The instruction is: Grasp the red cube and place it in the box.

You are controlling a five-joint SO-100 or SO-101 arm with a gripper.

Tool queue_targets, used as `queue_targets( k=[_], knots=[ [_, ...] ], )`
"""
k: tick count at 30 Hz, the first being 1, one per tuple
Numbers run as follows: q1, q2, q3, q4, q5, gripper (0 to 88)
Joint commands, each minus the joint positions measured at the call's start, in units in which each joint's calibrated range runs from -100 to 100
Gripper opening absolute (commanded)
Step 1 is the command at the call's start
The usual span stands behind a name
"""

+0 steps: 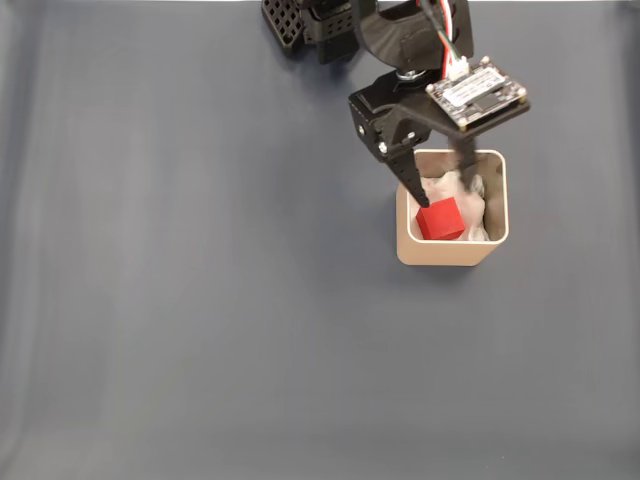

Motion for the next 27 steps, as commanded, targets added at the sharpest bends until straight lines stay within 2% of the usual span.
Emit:
queue_targets(
  k=[1, 7, 14, 27],
  knots=[
    [1.6, -2.2, -1.6, -1.0, -1.2, 1.4],
    [6.6, -3.7, -0.7, -1.0, -2.2, 0.2],
    [12.7, -8.0, 5.4, -1.1, -1.3, 0.2],
    [19.8, -26.7, 26.7, -0.8, -0.6, 0.2]
  ],
)
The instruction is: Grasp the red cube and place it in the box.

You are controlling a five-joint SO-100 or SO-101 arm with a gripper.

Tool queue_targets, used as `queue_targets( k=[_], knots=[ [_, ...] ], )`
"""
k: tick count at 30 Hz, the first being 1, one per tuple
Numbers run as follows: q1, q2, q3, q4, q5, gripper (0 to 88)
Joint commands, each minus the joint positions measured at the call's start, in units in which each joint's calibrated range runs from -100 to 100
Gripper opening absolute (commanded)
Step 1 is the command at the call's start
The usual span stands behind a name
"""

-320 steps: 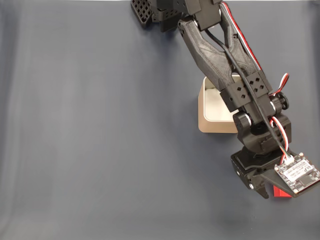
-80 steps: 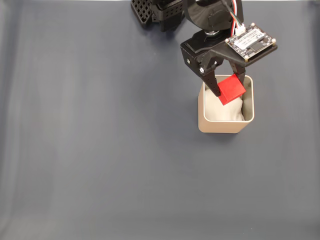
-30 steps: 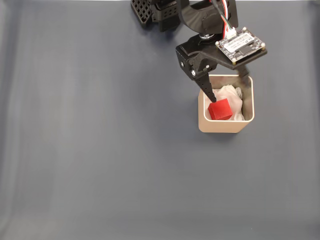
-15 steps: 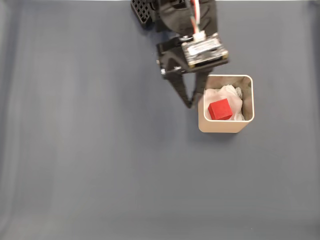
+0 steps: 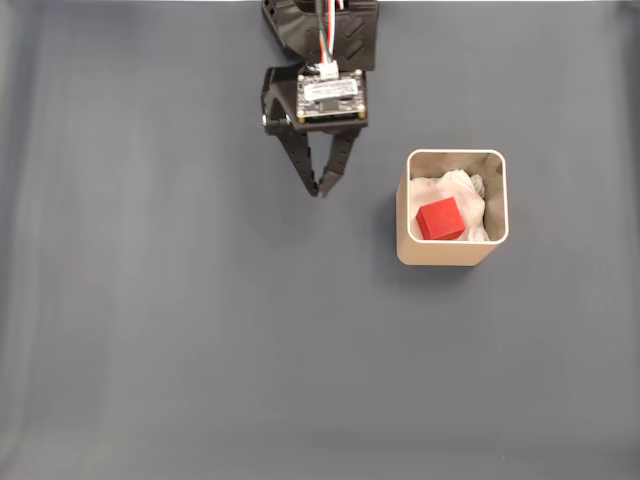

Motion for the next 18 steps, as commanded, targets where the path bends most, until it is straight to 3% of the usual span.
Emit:
queue_targets(
  k=[1, 18],
  knots=[
    [1.2, -6.5, 5.2, -0.6, 0.4, 0.2],
    [3.5, -22.9, 27.9, 0.8, 1.7, 0.2]
  ],
)
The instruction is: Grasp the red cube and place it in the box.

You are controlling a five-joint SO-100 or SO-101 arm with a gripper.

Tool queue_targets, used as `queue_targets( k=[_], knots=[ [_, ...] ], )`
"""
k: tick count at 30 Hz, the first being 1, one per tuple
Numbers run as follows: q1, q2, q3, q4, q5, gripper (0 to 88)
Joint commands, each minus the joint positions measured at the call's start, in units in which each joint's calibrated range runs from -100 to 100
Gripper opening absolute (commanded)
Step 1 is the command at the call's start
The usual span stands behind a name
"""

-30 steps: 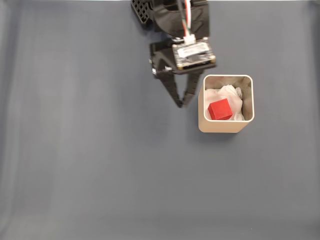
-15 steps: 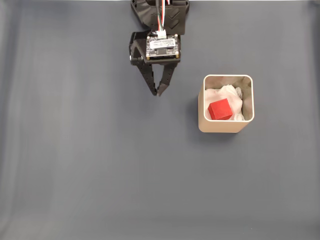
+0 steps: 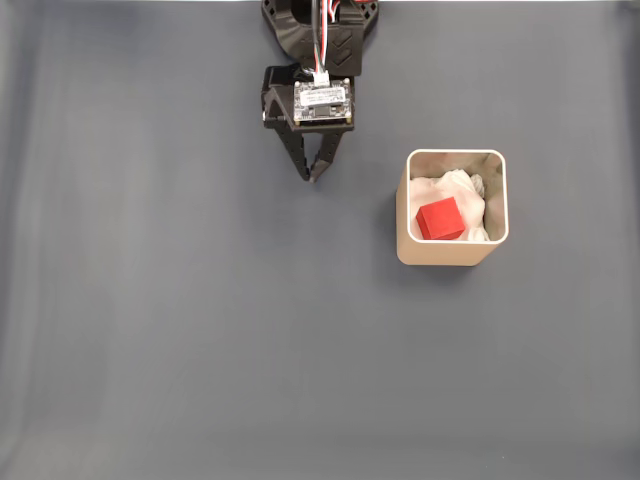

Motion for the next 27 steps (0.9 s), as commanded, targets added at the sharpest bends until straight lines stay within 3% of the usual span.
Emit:
queue_targets(
  k=[1, 16, 27],
  knots=[
    [1.3, -2.7, 2.5, 0.4, 0.5, 0.2],
    [1.5, -6.3, 2.6, 15.2, -0.7, 0.2],
    [1.6, -6.3, 2.6, 25.4, 1.6, 0.2]
  ],
)
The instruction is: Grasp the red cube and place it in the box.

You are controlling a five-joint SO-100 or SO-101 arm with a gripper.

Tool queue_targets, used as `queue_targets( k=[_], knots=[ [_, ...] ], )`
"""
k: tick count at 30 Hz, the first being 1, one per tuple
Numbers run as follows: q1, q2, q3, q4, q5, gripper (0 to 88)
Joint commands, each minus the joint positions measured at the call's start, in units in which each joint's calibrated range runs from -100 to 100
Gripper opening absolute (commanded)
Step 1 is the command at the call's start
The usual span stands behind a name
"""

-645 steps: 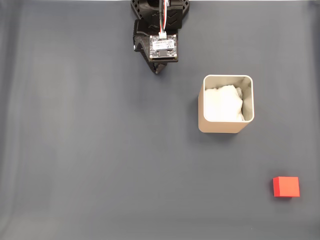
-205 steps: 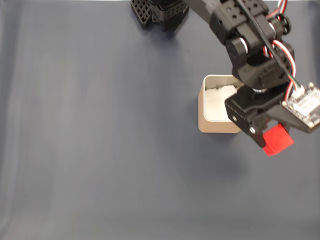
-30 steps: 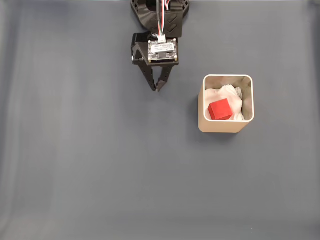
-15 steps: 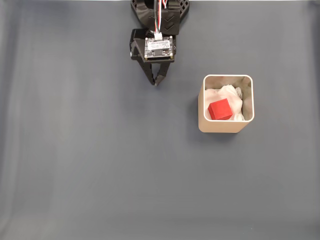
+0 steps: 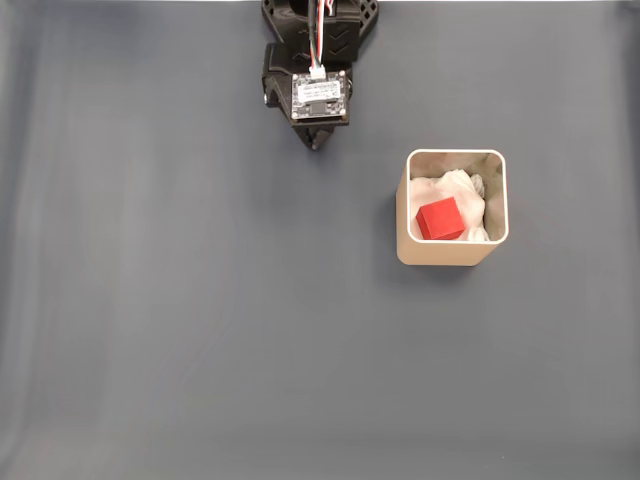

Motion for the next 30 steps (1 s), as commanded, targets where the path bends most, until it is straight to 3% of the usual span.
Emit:
queue_targets(
  k=[1, 30],
  knots=[
    [0.7, -0.6, 0.5, 3.0, 1.1, 0.2],
    [2.8, -0.6, 0.5, 6.5, -1.9, 0.9]
  ],
)
